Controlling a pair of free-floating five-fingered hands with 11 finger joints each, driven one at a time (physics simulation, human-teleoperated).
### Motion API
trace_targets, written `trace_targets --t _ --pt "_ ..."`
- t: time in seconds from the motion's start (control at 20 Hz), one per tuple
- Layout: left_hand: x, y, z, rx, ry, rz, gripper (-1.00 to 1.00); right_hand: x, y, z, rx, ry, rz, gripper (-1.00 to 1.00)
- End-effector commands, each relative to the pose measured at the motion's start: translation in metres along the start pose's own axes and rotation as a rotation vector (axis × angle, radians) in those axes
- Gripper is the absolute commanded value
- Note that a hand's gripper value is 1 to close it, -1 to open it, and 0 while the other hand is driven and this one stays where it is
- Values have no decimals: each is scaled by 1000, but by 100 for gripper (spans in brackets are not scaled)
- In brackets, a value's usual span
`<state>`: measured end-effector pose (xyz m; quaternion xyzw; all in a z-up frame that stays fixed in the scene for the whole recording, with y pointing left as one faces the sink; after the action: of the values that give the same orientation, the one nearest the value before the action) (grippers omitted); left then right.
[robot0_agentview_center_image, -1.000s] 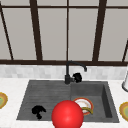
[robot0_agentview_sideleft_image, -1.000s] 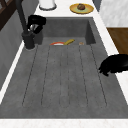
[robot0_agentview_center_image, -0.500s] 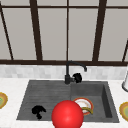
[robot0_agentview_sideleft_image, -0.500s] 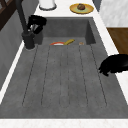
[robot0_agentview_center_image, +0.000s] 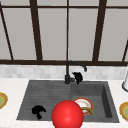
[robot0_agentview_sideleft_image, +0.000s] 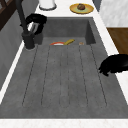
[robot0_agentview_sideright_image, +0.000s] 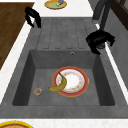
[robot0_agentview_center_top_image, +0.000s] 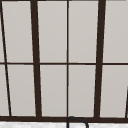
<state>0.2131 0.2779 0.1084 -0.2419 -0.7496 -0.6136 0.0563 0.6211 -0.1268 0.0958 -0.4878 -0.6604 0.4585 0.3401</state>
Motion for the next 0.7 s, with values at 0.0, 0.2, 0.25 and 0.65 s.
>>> trace_targets --t 0.0,0.2,0.25,0.65 --pt "0 0 0 0 0 0 0 -9 -18 13 -26 12 4 -100" --pt "0 0 0 0 0 0 0 -14 -34 28 -9 42 -28 -100" --pt "0 0 0 0 0 0 0 -15 -40 34 -10 48 -30 -100" --pt "0 0 0 0 0 0 0 -18 -65 80 -3 79 -51 -100"
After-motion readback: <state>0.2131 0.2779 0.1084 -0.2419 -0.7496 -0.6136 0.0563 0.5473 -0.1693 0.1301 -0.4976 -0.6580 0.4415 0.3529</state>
